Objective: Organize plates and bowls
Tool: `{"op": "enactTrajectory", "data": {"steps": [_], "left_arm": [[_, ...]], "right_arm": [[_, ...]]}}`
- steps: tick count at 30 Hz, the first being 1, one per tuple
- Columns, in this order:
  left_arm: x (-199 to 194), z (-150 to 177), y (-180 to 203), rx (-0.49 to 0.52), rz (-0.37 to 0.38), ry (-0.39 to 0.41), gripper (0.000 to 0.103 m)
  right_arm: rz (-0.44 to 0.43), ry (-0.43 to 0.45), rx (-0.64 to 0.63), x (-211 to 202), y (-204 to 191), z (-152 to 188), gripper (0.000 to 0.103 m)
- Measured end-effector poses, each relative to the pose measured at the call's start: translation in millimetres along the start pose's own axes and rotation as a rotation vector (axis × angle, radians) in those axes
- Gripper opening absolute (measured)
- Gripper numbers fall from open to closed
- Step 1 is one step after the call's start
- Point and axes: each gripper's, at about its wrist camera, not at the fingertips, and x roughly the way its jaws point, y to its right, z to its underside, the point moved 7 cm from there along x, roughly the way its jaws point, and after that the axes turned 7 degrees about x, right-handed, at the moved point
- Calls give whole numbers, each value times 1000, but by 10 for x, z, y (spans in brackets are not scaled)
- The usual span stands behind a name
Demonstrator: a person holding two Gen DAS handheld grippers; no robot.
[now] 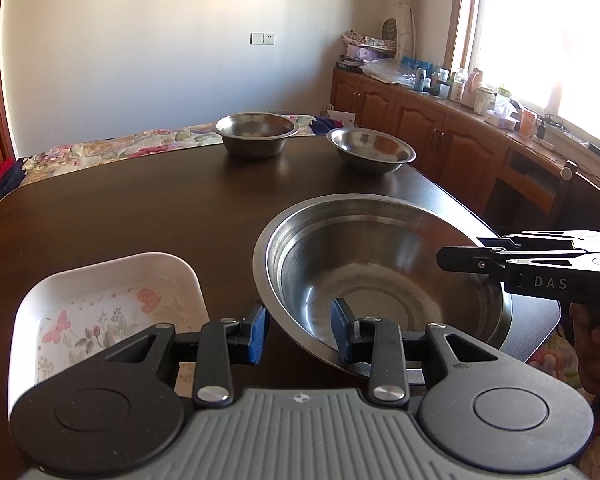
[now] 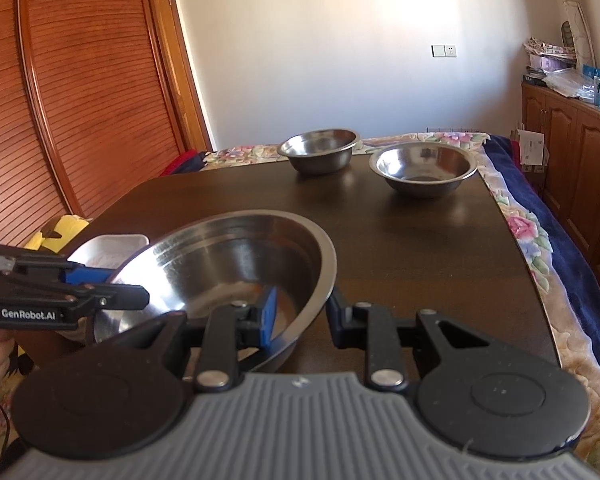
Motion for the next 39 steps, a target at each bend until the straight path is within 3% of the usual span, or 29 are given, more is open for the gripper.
{"op": "enactTrajectory", "data": {"steps": [15,20,32,39], "left_arm": [[8,11,7,-7,3,4,36],[-18,-11,-28,-12,-5,15,41],[-114,-110,-172,-37,-23,54,45],[-163,-334,-264,-27,-37,93,49]], "right_arm": [[-10,-9,8,22,-20,50,30],[-11,3,17,-14,0,20,30],[9,58,-36,-214,-2,-224,30],[18,90,-80,-278,30,-503,30]]}}
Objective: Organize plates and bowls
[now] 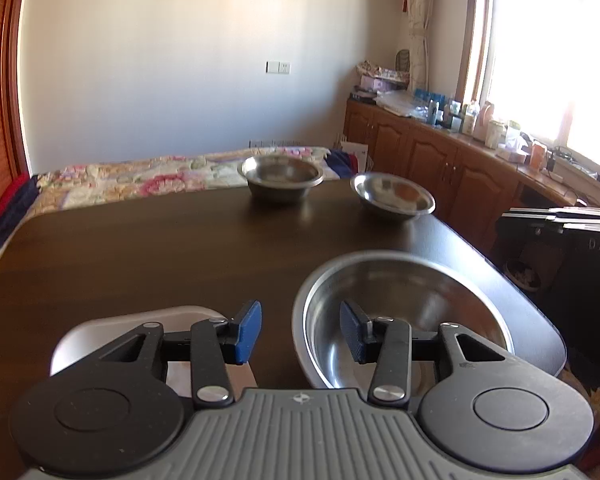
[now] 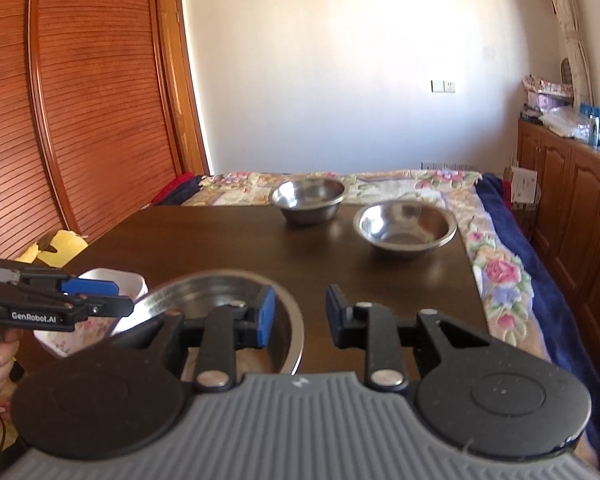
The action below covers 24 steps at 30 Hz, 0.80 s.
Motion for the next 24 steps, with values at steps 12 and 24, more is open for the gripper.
{"op": "enactTrajectory", "data": {"steps": [12,24], "left_arm": [[220,-469,-144,23,-17,48,66],[709,-841,-328,48,-32,51,64]], "right_arm": [[58,29,-121,212,186,-579,39],[1,-13,-51,943,255,-689,43]]}}
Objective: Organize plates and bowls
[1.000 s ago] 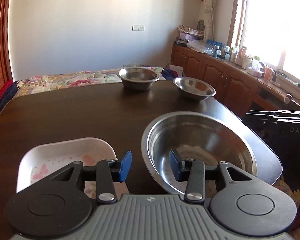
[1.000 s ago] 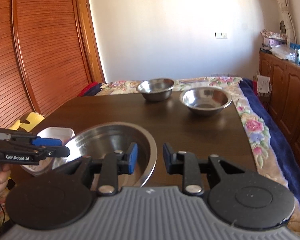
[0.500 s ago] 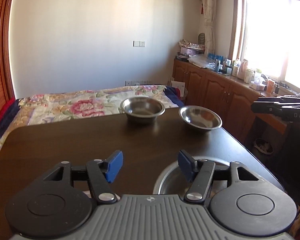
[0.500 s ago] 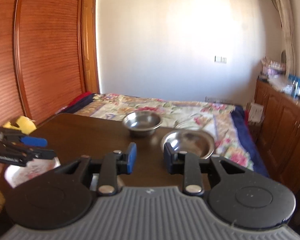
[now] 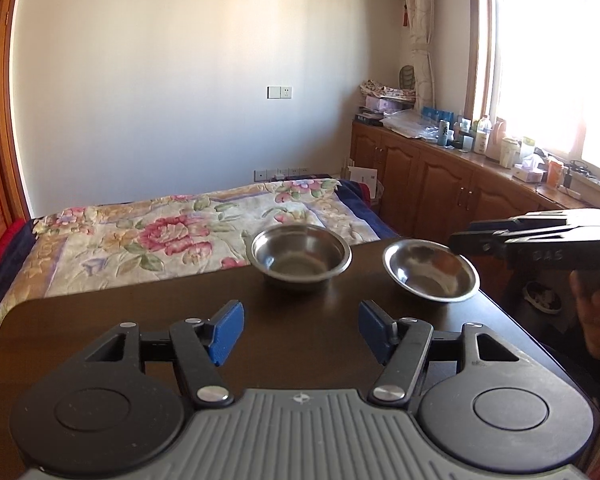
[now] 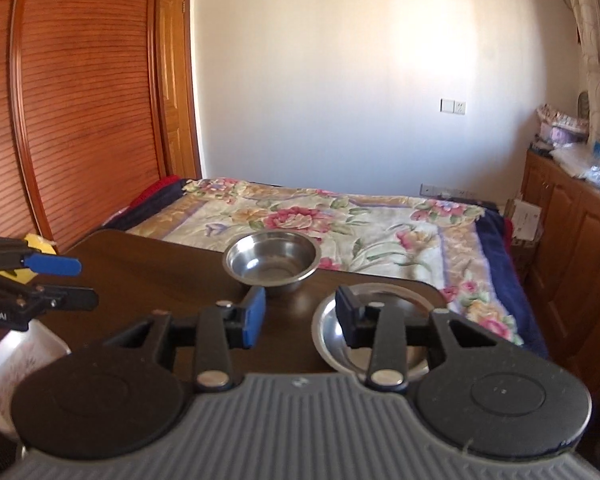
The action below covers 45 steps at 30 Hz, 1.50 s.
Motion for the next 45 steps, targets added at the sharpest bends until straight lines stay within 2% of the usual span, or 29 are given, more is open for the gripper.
{"op": "enactTrajectory", "data": {"steps": [3,14,24,37,45], "left_arm": [[183,-44,-43,6,-1,-12,58],[783,-128,-244,-3,4,-59,54],[1299,-133,-393,-29,1,-113,49],[1608,-157,-518,-98,-8,-136,48],[1686,-129,-514,-104,8,-154,39]], "right_arm": [[-15,-12,31,198,6,-4,43],[-19,-81,35,741,-15,-43,43],[-32,-154,49,999,54,-38,43],[-70,-214,98,1272,129,-59,43],[-81,-247,116,1360,150,-44,40]]}}
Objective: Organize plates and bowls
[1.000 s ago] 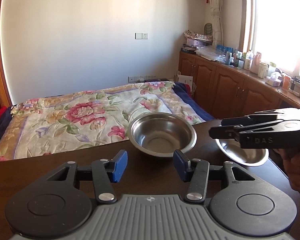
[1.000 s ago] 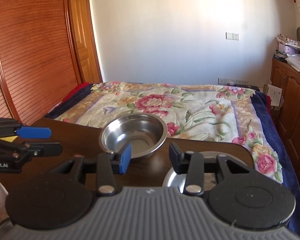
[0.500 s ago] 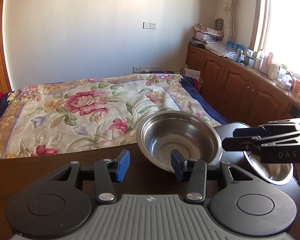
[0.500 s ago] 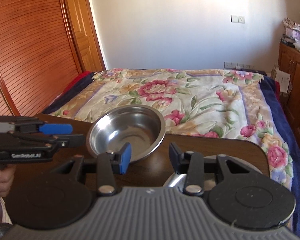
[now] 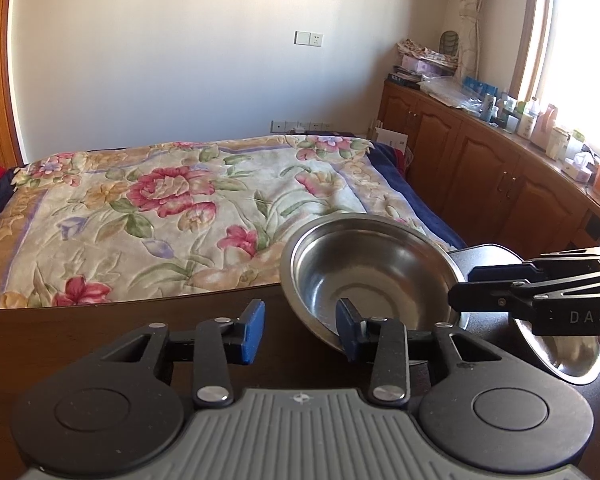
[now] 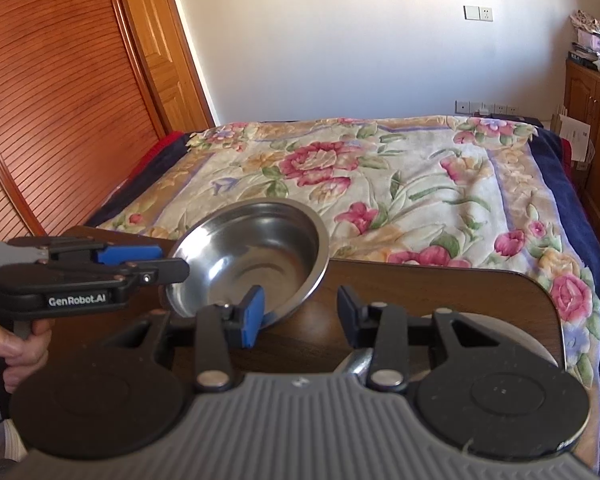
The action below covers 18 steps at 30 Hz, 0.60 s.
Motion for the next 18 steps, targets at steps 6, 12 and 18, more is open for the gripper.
{"op": "enactTrajectory", "data": {"steps": [6,12,18], "left_arm": [[-2,50,50,8,9,-21,28],[-82,90,59,-8,33,-32,27],[-261,70,149,7,31,-20,27]], "right_arm": [[-27,-32,8,33,-68,34,29],[-56,-51,35,-4,-61,78,28],[-80,-39,44,-138,-73,106,27]]}}
